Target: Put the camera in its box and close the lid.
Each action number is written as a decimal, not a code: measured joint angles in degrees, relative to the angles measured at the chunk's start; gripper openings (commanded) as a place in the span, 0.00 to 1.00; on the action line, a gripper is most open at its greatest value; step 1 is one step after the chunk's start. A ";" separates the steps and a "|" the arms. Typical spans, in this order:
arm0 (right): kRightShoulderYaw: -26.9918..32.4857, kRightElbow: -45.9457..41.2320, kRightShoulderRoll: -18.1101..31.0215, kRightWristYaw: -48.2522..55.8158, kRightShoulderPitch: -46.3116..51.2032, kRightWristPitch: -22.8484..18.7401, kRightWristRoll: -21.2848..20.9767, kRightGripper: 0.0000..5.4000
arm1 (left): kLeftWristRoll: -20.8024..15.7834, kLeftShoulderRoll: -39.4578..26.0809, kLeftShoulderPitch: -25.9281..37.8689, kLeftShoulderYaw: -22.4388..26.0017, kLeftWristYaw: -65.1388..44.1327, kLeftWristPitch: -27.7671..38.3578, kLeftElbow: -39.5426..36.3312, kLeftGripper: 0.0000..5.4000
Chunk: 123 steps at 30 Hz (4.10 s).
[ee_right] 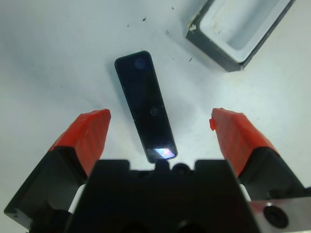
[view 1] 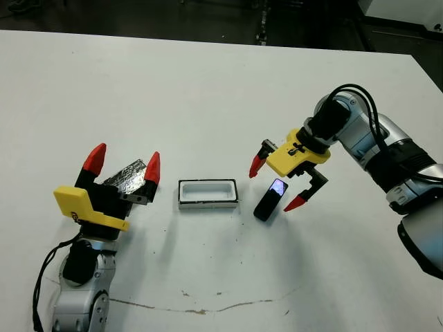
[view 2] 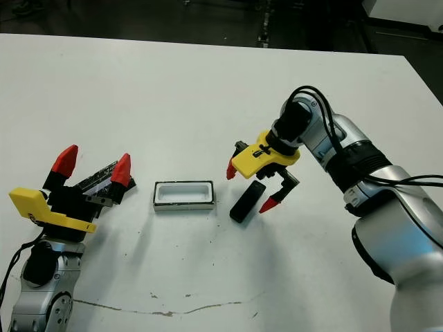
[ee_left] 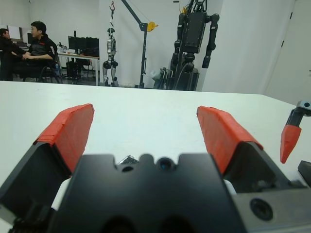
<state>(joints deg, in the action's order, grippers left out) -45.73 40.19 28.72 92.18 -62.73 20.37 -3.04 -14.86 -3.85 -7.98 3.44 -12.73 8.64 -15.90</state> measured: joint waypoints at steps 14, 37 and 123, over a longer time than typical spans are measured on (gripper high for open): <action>1.06 1.17 -0.80 0.00 0.53 -0.22 -2.76 1.00 | 0.64 -0.11 0.00 0.05 0.04 0.00 -0.06 1.00; 8.94 -7.56 -1.38 -0.72 7.74 -12.37 -7.41 0.42 | 0.93 -0.47 1.26 0.87 0.74 0.19 -0.26 1.00; 17.68 -24.44 -12.11 -21.33 6.99 -56.08 10.36 0.31 | -0.69 -0.32 1.66 2.56 0.41 2.05 1.05 1.00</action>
<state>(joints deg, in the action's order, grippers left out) -28.05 15.75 16.61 70.85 -55.74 -35.71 7.33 -15.55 -4.17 -6.31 6.00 -12.32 10.69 -14.85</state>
